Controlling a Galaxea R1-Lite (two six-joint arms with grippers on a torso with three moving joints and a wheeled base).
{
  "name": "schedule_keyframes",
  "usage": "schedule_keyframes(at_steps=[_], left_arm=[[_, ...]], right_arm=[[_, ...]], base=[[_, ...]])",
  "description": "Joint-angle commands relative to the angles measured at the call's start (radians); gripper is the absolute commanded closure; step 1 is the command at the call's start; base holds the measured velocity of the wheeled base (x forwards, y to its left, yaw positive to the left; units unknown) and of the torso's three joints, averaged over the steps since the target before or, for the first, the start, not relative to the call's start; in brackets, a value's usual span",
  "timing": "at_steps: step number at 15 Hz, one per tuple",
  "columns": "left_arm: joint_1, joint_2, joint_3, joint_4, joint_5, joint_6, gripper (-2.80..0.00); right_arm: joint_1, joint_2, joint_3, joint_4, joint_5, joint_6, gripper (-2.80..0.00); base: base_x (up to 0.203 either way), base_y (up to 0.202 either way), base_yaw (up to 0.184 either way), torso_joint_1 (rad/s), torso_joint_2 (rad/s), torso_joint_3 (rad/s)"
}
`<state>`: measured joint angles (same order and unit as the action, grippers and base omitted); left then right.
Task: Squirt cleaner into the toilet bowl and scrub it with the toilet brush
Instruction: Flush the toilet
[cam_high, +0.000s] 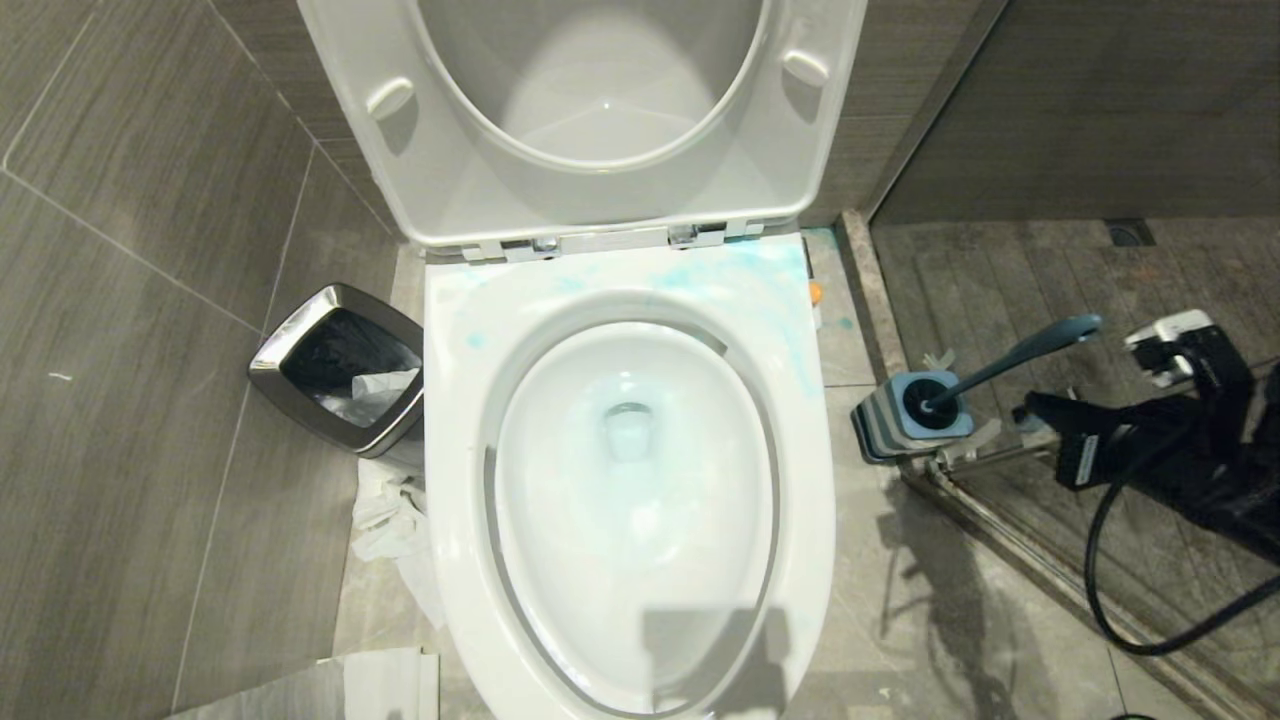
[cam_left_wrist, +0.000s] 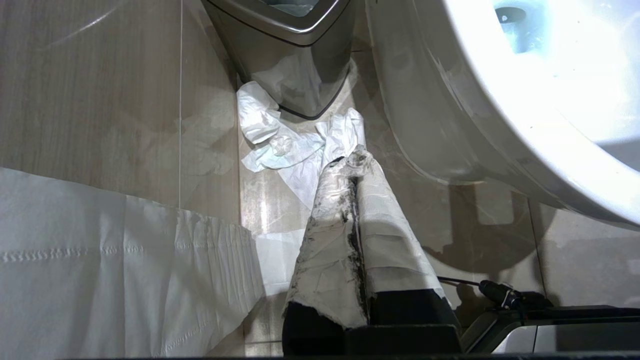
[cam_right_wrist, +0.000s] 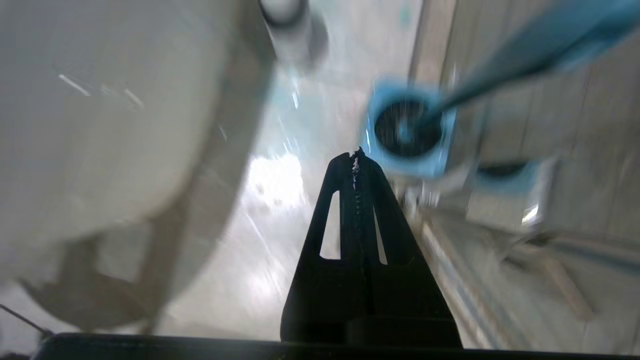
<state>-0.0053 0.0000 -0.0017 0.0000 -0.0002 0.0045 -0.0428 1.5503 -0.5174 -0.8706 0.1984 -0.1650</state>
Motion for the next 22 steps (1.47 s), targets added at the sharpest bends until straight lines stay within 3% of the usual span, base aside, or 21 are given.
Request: schedule_keyframes(at_steps=[1, 7, 9, 10, 12, 13, 19, 22], left_arm=[[0.001, 0.002, 0.000, 0.000, 0.000, 0.000, 0.00], [0.001, 0.002, 0.000, 0.000, 0.000, 0.000, 0.00], [0.001, 0.002, 0.000, 0.000, 0.000, 0.000, 0.00], [0.001, 0.002, 0.000, 0.000, 0.000, 0.000, 0.00], [0.001, 0.002, 0.000, 0.000, 0.000, 0.000, 0.00], [0.001, 0.002, 0.000, 0.000, 0.000, 0.000, 0.00], [0.001, 0.002, 0.000, 0.000, 0.000, 0.000, 0.00], [0.001, 0.002, 0.000, 0.000, 0.000, 0.000, 0.00]], right_arm=[[0.003, -0.300, 0.068, -0.004, 0.020, 0.022, 0.00], [0.002, -0.933, 0.373, 0.126, 0.017, 0.052, 0.00], [0.000, -1.126, 0.450, 0.272, -0.037, 0.048, 0.00], [0.000, -1.206, 0.475, 0.415, -0.082, 0.046, 0.00], [0.015, -1.315, 0.504, 0.677, -0.185, 0.044, 0.00], [0.026, -1.359, 0.510, 0.740, -0.209, 0.046, 0.00], [0.041, -1.550, 0.516, 0.861, -0.157, 0.001, 0.00], [0.041, -1.550, 0.514, 0.868, -0.163, 0.104, 0.00]], base=[[0.000, 0.000, 0.000, 0.000, 0.00, 0.000], [0.000, 0.000, 0.000, 0.000, 0.00, 0.000], [0.000, 0.000, 0.000, 0.000, 0.00, 0.000], [0.000, 0.000, 0.000, 0.000, 0.00, 0.000], [0.000, 0.000, 0.000, 0.000, 0.00, 0.000], [0.000, 0.000, 0.000, 0.000, 0.00, 0.000], [0.000, 0.000, 0.000, 0.000, 0.00, 0.000], [0.000, 0.000, 0.000, 0.000, 0.00, 0.000]])
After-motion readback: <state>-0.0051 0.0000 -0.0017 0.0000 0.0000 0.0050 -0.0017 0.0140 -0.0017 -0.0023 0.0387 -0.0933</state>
